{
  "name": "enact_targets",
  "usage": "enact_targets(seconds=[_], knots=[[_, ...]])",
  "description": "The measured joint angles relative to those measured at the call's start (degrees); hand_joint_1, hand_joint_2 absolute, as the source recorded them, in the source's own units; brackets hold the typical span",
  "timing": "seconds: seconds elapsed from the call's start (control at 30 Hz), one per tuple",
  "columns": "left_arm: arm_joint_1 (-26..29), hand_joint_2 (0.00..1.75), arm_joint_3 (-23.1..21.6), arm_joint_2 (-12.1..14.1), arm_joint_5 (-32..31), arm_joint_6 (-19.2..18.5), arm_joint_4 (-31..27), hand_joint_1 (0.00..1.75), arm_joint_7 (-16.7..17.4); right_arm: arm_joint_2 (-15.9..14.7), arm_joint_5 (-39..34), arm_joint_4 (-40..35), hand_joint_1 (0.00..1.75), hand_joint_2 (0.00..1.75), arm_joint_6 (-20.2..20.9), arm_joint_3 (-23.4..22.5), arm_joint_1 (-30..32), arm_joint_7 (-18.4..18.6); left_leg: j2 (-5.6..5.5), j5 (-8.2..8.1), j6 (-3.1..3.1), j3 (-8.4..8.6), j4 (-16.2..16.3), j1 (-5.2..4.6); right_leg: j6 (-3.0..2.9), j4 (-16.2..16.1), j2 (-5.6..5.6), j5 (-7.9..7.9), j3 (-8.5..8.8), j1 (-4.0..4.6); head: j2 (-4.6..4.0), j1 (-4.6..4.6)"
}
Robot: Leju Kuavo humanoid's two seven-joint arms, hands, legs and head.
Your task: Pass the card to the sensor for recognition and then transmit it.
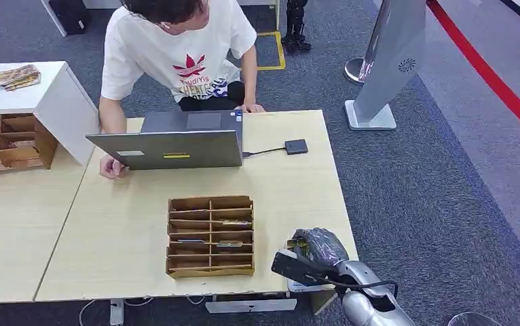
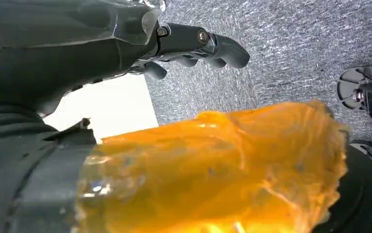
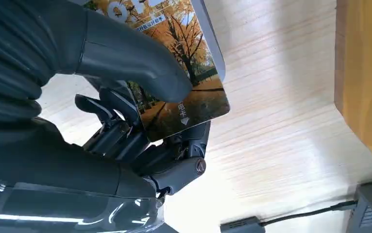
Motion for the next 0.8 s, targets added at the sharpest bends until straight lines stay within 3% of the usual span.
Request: enact_targets(seconds=[0.8], knots=[[0.01,0.0,0.0,0.0,0.0,-0.04,0.0,0.0,0.0,0.04,0.02,0.2,1.75,1.75,0.0,0.0,0.01,-0.22,0.0,0.0,0.0,0.01,0.0,0.0,0.0,0.0,0.0,0.0,0.0,0.0,0.0,0.0]])
